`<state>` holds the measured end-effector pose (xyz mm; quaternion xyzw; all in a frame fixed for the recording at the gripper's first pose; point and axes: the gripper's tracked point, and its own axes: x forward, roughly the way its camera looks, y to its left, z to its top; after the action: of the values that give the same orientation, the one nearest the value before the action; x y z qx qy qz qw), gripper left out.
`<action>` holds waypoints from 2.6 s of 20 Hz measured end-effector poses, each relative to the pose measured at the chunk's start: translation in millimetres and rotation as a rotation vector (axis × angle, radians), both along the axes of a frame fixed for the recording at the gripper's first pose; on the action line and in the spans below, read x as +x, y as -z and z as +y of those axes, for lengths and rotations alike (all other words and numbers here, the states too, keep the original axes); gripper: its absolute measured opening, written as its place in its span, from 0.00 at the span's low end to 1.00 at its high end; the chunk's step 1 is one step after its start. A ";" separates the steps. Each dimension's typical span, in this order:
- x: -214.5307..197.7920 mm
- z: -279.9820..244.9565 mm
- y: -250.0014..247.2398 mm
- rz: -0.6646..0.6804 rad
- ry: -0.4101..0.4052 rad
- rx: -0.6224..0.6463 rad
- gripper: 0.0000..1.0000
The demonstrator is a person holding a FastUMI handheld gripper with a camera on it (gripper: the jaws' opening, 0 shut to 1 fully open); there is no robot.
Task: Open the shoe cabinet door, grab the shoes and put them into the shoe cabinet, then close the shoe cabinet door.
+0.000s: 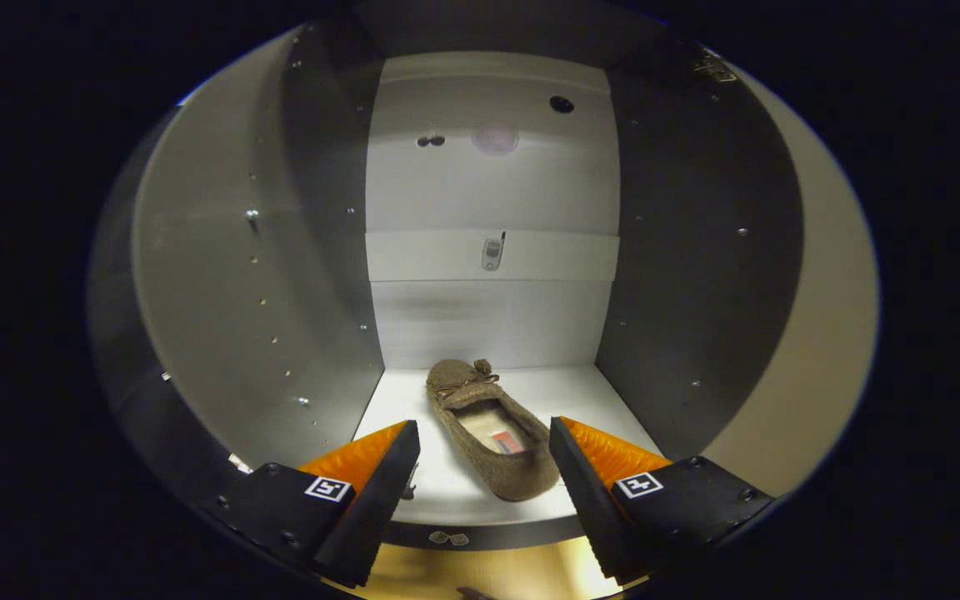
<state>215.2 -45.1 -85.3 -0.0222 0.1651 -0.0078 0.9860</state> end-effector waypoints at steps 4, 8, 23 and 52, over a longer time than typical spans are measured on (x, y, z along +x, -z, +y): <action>-49.1 -9.0 -21.9 -0.063 0.003 0.014 0.99; -110.6 -12.5 -46.2 -0.123 -0.017 0.054 0.99; -347.0 -110.2 -131.7 -0.333 -0.017 0.089 0.98; -311.3 -266.0 -97.9 -0.259 -0.047 0.170 0.97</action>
<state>-96.1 -311.2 12.7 0.0589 0.0359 0.0263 0.9973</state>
